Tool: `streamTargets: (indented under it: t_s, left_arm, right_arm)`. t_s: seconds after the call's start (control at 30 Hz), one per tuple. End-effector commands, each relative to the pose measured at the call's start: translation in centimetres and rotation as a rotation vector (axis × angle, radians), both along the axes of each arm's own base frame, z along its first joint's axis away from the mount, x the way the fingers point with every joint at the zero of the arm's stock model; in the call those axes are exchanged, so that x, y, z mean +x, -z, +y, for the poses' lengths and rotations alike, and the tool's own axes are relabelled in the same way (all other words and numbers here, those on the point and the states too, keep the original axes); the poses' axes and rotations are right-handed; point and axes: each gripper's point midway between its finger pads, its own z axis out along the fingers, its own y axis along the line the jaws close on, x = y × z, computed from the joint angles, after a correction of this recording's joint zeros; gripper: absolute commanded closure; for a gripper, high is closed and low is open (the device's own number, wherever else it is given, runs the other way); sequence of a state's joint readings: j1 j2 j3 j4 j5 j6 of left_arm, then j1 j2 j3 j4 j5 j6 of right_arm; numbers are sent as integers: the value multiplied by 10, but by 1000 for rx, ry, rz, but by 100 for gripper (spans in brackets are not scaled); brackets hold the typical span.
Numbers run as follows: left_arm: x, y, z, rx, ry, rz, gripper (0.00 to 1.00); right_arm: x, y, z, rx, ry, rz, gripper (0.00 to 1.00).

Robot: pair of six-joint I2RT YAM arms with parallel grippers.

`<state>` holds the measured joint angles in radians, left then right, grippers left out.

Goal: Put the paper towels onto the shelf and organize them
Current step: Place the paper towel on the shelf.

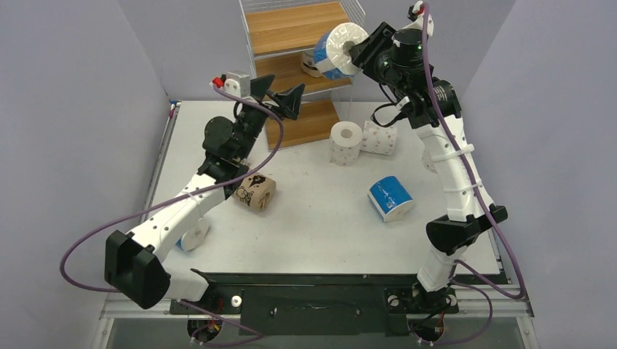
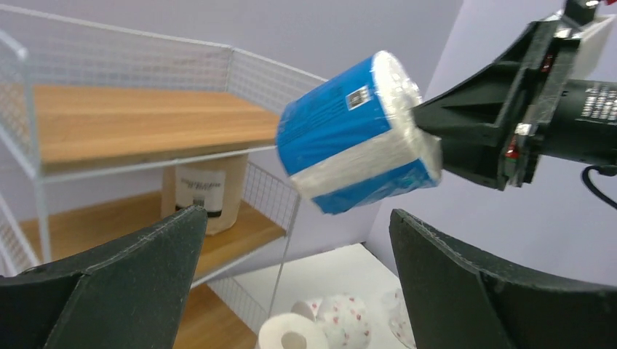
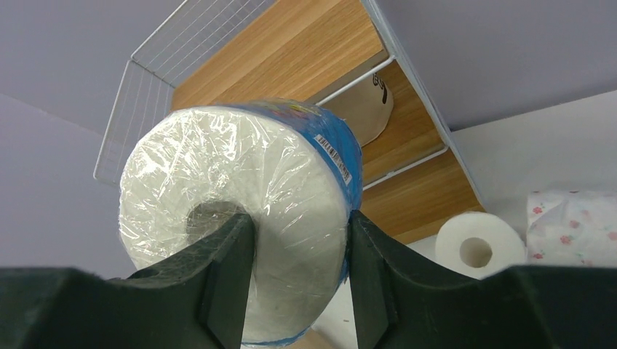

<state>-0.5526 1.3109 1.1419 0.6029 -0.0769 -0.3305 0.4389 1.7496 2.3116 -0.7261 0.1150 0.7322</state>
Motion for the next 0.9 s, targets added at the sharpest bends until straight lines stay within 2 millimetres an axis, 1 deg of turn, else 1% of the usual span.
streamTargets:
  t_s: [0.0,0.03,0.07,0.2,0.4,0.5,0.53,0.57,0.63,0.7,0.77,0.83,0.87]
  left_arm:
    - [-5,-66,-18,56,42,-302,4]
    - [-6,-68,-24,76,64,-325,4]
    - [0,-70,-29,106,61,-351,4]
    - [15,-63,-45,228,60,-387,4]
    - [35,-45,-51,354,-28,-429,4]
    - [45,-40,-52,407,-80,-445,4]
    - [48,-37,-56,416,-95,-440,4]
    - [50,-40,-56,442,-123,-460,4]
    - [56,-33,-65,498,-160,-476,4]
    - [58,-31,-73,532,-191,-495,4]
    - [59,-32,-76,528,-214,-506,4]
    - [59,-36,-76,506,-228,-520,4]
    - [60,-38,-72,491,-254,-515,4]
  right_arm:
    - [7,-65,2,167,-8,-187,66]
    - [10,-67,5,183,-14,-194,66]
    - [12,-68,6,190,-15,-198,66]
    - [18,-72,9,215,-19,-215,66]
    - [24,-79,9,252,-16,-240,65]
    - [26,-80,11,270,-21,-247,65]
    - [26,-82,12,279,-23,-248,65]
    - [26,-82,13,282,-27,-250,65]
    - [26,-83,15,294,-31,-252,65]
    - [26,-85,15,301,-33,-257,65]
    - [27,-85,15,304,-31,-257,65]
    - [27,-85,15,306,-31,-258,65]
    - [27,-86,15,306,-31,-258,65]
